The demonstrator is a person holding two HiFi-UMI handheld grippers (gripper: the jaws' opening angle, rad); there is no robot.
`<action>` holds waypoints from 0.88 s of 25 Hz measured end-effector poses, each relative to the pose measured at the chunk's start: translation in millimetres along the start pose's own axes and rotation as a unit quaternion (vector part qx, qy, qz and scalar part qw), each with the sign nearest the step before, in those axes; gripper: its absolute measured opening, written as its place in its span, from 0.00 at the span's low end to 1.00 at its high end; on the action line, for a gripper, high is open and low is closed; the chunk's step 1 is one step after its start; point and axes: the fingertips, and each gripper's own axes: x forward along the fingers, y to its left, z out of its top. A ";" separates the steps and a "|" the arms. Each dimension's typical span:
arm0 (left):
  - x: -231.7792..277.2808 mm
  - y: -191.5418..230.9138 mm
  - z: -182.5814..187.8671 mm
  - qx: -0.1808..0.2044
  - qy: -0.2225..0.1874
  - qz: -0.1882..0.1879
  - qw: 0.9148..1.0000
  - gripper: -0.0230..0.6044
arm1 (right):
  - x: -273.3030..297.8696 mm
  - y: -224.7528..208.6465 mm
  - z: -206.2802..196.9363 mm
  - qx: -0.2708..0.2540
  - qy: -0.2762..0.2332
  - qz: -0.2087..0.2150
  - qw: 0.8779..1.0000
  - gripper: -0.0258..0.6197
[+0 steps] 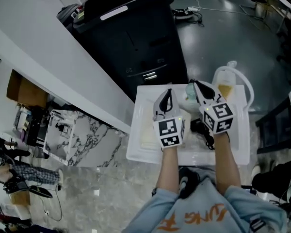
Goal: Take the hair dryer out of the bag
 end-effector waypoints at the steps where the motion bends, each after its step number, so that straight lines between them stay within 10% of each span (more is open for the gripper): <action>1: -4.9 -2.1 -0.5 0.015 -0.001 0.002 1.000 0.04 | -6.1 2.3 4.1 -0.026 -0.002 -0.003 1.000 0.04; 22: -16.8 11.9 -16.5 0.012 -0.008 0.014 1.000 0.04 | -17.4 -4.2 0.5 -0.087 -0.009 -0.015 0.996 0.04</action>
